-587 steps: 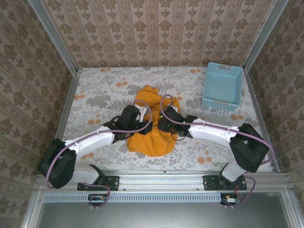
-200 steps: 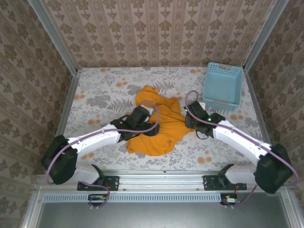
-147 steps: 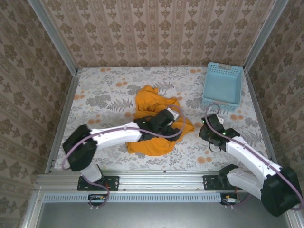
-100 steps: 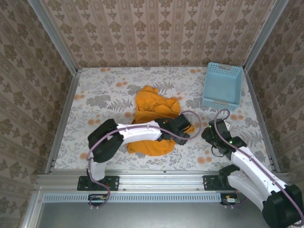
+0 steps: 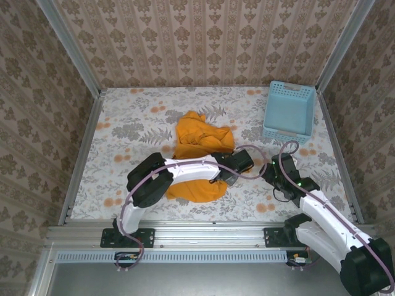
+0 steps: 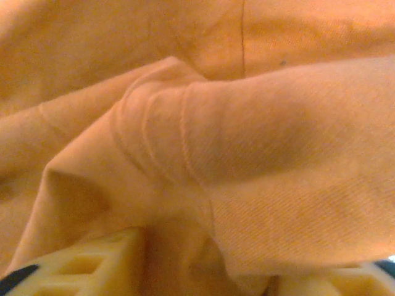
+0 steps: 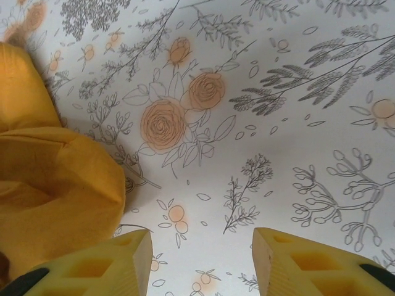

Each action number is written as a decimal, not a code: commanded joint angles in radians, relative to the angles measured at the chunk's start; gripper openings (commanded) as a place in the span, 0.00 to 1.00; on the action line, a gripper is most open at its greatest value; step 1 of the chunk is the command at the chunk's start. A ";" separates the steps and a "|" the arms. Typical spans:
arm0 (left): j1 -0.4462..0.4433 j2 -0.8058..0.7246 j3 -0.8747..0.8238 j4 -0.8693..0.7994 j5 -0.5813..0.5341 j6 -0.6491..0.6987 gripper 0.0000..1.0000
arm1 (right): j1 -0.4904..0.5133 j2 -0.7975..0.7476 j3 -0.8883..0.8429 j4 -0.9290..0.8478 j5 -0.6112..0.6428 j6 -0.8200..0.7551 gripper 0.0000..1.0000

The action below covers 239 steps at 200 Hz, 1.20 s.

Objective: Fold the inside-out t-shirt

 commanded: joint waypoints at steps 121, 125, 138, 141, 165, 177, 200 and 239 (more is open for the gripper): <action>0.056 -0.234 -0.230 0.224 0.115 -0.040 0.10 | 0.308 0.320 -0.018 0.444 -0.063 0.062 0.29; 0.058 -0.242 -0.237 0.233 0.122 -0.041 0.10 | 0.307 0.332 -0.015 0.457 -0.057 0.062 0.28; 0.066 -0.260 -0.263 0.265 0.151 -0.043 0.09 | 0.307 0.370 0.004 0.487 -0.040 0.063 0.26; 0.068 -0.263 -0.268 0.271 0.159 -0.043 0.09 | 0.307 0.378 0.011 0.491 -0.037 0.061 0.26; 0.071 -0.283 -0.291 0.297 0.188 -0.042 0.08 | 0.306 0.436 0.069 0.486 -0.002 0.044 0.23; 0.073 -0.289 -0.297 0.302 0.193 -0.042 0.08 | 0.303 0.454 0.092 0.474 0.016 0.036 0.22; 0.076 -0.298 -0.308 0.315 0.206 -0.042 0.06 | 0.291 0.467 0.119 0.447 0.054 0.018 0.23; 0.080 -0.324 -0.331 0.351 0.224 -0.043 0.03 | 0.270 0.508 0.160 0.433 0.050 -0.011 0.24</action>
